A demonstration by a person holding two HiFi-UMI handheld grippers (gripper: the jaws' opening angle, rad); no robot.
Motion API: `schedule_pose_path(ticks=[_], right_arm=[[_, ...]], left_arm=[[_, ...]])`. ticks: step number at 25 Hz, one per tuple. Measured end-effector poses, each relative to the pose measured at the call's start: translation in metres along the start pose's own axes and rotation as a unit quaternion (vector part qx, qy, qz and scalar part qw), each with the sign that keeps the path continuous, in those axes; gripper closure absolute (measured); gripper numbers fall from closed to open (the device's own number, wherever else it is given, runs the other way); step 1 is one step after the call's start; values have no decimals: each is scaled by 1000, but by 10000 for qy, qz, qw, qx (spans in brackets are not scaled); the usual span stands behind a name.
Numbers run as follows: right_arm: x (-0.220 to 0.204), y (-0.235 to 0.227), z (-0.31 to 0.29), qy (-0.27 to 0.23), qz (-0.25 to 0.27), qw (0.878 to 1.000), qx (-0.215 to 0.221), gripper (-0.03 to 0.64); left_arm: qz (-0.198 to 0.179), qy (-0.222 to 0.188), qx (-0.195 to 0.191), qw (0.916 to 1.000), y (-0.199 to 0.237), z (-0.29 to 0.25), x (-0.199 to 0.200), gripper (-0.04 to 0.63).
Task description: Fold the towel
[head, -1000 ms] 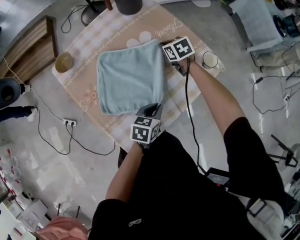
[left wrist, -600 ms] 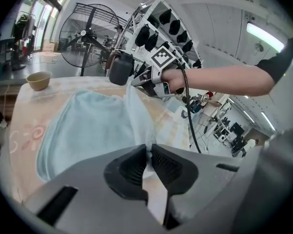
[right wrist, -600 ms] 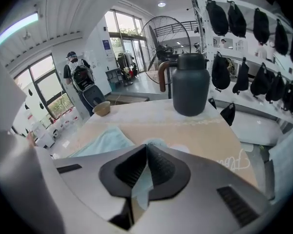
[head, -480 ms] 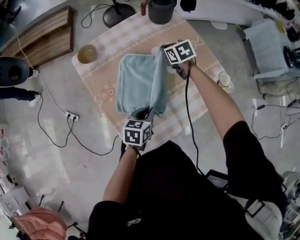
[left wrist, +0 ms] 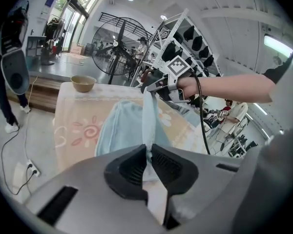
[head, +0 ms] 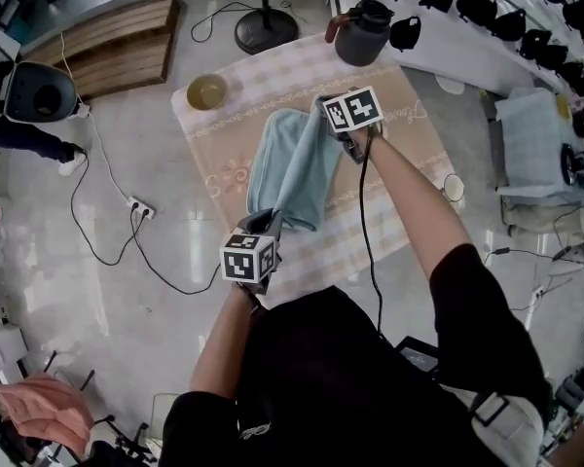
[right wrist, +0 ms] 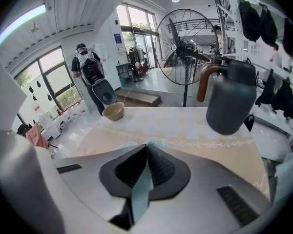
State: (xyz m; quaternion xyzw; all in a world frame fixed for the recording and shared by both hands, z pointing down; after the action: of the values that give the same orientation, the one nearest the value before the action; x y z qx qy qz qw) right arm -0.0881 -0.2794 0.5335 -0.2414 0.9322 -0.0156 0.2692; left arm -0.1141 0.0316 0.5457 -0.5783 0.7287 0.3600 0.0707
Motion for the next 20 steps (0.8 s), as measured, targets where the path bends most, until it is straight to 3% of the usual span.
schedule_pose_path(ticks=[20], right_arm=[[38, 71, -56, -28, 595, 9979, 267, 601]], left_arm=[[579, -16, 332, 9978, 52, 20, -23, 560]])
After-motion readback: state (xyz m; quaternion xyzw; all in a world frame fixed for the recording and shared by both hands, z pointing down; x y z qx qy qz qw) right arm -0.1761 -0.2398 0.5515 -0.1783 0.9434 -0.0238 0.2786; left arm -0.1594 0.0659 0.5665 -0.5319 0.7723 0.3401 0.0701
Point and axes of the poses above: the fingertips, and each gripper's own axes: z backward along the fingers, y to its left, x out of its top, the point moved 6 cm from there along z, backward along the fingers, and after that the axes turned 8 degrees about y, right-handed, at the moved point
